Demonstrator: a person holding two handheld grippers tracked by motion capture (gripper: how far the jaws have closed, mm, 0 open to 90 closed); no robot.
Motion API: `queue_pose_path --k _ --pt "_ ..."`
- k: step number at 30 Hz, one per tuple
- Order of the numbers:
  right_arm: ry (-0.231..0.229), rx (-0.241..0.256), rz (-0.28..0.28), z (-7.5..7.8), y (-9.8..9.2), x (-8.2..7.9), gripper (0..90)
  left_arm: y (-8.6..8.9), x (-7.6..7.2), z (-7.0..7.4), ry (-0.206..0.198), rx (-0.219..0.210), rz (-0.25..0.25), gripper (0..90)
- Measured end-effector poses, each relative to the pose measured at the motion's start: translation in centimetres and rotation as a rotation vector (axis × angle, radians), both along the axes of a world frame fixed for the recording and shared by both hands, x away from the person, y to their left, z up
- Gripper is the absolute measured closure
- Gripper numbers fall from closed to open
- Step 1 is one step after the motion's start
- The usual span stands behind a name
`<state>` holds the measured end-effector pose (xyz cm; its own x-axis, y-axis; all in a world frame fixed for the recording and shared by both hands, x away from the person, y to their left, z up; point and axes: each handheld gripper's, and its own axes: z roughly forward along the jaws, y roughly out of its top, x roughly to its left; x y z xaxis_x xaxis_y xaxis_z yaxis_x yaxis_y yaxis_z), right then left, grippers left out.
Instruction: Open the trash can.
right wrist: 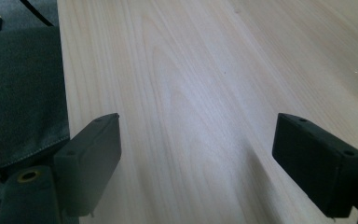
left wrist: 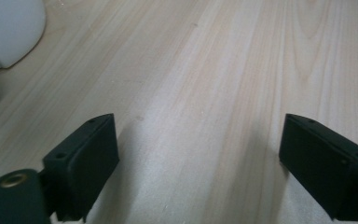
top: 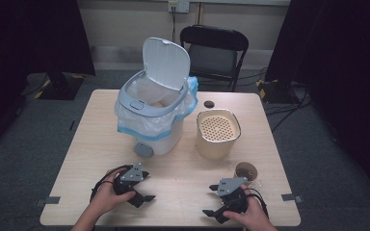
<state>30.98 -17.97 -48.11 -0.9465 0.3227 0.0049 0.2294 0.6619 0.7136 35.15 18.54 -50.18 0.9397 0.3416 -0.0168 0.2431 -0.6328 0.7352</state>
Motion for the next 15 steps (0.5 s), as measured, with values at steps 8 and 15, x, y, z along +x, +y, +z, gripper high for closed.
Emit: queue_pose_path --k 8,15 --pt "-0.001 0.009 -0.001 0.4 -1.0 -0.4 15.1 0.0 0.0 0.0 0.002 0.002 -0.002 8.2" --pt "0.013 0.025 -0.012 0.4 -2.1 -0.6 15.1 0.0 0.0 0.0 0.002 0.003 -0.003 8.2"
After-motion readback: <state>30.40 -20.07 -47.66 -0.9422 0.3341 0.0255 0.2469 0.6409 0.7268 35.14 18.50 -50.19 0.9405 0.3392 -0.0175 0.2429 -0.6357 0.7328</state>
